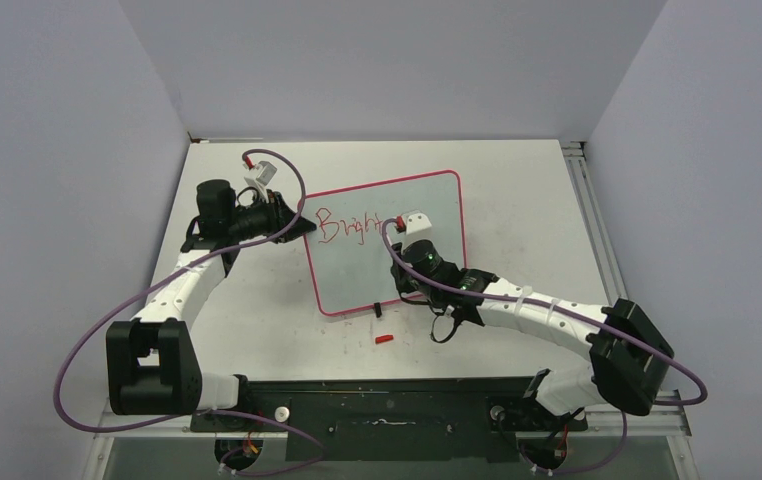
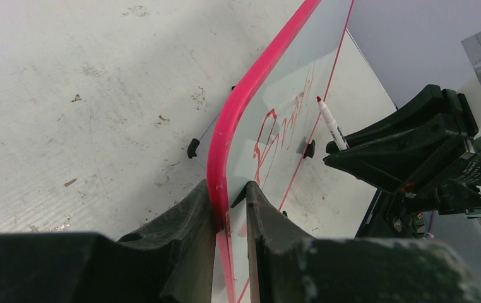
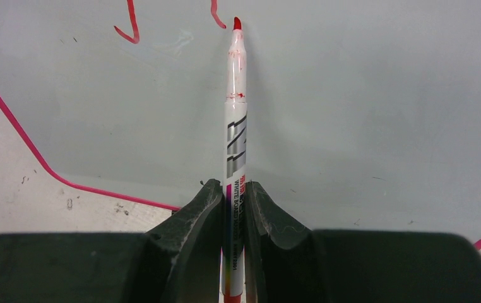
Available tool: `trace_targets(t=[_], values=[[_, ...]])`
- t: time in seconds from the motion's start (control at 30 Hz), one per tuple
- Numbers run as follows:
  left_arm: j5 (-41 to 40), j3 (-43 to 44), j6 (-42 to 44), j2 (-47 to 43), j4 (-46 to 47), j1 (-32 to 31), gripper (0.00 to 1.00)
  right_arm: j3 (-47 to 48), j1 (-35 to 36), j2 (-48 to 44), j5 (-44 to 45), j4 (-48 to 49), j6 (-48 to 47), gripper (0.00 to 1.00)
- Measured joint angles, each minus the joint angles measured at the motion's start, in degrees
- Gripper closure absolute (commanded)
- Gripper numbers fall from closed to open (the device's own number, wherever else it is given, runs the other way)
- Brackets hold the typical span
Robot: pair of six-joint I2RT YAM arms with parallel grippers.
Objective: Write a sentence on the whiteboard
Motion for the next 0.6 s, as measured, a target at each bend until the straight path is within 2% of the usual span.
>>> trace_targets(t=[0.27,0.6], values=[[0.0,0.0,0.0,-0.09,0.0,-0.04,0.85,0.02,-0.02,-2.82,0.09,0.31,-1.81,0.95],[0.0,0.0,0.0,-0.09,0.0,-0.07,0.85,1.57,-0.98,-1.44,0.0,0.24,-2.97,0.95]])
